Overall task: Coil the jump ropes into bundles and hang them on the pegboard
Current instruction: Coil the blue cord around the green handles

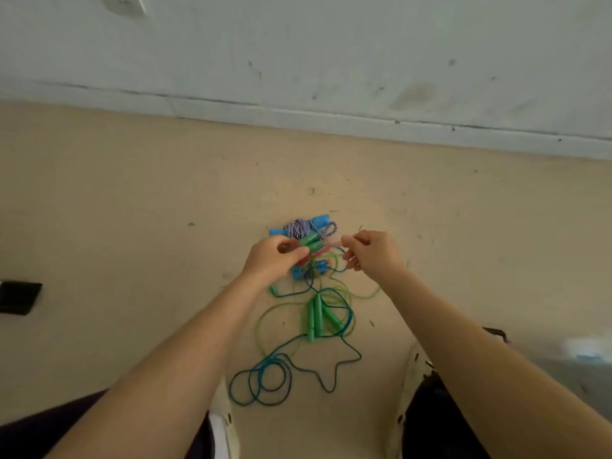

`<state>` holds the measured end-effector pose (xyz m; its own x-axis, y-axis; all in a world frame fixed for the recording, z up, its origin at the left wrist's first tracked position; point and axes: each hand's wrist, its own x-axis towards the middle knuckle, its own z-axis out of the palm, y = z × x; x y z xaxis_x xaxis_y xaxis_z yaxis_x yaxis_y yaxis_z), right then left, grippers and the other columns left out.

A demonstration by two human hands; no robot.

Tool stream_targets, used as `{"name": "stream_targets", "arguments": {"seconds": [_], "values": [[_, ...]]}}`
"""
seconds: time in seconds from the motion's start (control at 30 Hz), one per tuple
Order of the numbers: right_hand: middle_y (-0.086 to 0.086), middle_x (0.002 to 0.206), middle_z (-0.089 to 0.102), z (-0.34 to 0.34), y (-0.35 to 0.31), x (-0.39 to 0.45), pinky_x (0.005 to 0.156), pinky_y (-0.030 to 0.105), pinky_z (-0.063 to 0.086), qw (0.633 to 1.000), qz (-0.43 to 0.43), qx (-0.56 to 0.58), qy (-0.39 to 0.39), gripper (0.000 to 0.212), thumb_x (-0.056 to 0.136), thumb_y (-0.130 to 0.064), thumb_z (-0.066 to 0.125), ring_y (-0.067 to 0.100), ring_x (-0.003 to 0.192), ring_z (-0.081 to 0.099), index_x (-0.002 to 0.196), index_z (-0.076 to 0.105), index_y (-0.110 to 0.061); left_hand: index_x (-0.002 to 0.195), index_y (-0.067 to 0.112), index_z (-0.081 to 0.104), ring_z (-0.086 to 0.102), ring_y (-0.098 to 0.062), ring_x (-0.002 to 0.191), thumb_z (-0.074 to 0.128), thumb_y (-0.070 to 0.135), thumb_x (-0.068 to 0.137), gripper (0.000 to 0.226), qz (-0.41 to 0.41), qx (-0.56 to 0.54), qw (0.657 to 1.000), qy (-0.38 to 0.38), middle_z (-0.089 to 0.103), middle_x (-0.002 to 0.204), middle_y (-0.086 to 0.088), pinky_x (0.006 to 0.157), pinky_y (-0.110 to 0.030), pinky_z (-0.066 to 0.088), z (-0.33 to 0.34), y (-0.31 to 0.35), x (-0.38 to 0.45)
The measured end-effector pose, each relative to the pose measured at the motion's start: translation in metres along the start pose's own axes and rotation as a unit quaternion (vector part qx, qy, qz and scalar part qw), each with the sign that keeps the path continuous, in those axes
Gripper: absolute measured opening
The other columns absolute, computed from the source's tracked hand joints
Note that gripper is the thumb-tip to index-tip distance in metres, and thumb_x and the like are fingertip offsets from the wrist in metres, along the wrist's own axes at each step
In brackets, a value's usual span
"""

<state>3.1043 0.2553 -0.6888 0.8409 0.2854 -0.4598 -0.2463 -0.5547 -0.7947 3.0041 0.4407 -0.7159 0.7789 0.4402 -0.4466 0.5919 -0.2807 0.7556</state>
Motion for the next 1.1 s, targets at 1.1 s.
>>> {"name": "stream_targets", "arguments": {"seconds": [1.1], "values": [[-0.009, 0.068, 0.056, 0.059, 0.118, 0.043, 0.053, 0.009, 0.036, 0.988, 0.029, -0.096, -0.120, 0.018, 0.078, -0.012, 0.080, 0.002, 0.059, 0.050, 0.094, 0.076, -0.020, 0.098, 0.017, 0.069, 0.072, -0.011, 0.068, 0.070, 0.014, 0.092, 0.007, -0.158, -0.297, 0.932, -0.135, 0.069, 0.093, -0.008, 0.054, -0.028, 0.058, 0.067, -0.094, 0.041]]}}
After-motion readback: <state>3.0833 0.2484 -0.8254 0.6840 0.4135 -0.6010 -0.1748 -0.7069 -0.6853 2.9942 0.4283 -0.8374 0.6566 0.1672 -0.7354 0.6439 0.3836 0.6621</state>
